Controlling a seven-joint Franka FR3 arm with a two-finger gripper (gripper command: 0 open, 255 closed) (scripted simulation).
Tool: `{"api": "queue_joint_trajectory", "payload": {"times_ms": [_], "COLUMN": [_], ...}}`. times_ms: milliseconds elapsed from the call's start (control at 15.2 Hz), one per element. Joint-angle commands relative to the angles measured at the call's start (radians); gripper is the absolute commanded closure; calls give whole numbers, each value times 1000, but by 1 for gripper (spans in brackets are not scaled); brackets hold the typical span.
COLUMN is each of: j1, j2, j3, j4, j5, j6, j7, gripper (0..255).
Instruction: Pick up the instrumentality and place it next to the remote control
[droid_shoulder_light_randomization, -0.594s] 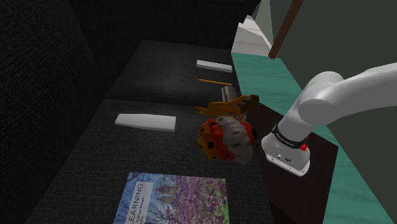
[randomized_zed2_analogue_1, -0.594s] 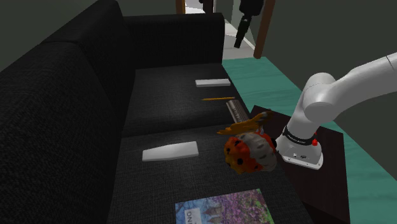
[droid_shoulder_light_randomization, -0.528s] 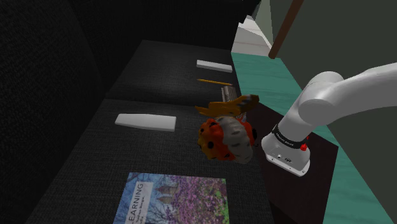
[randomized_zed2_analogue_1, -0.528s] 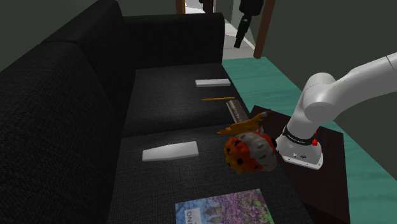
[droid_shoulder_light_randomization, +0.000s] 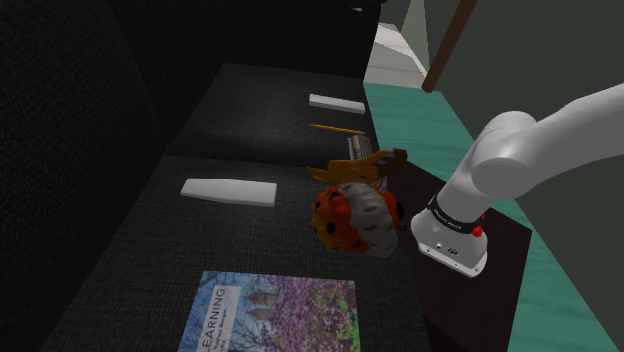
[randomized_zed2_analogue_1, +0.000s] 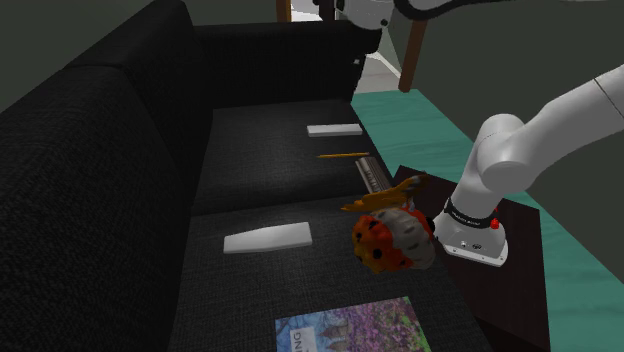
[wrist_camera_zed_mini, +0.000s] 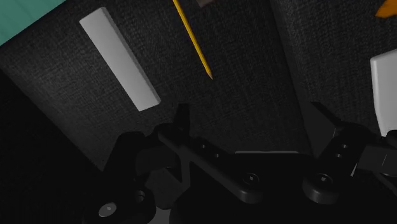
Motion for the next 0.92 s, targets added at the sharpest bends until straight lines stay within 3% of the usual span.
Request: {"api": "queue_joint_trajectory", "payload": {"times_ms": [0, 858], "j1": [16, 106], "j2": [40, 372], "j3": [25, 204], "j4": [1, 80], "j5": [10, 23], "j6": [31, 226], "j7": [10, 105], "gripper": [0, 0]}}
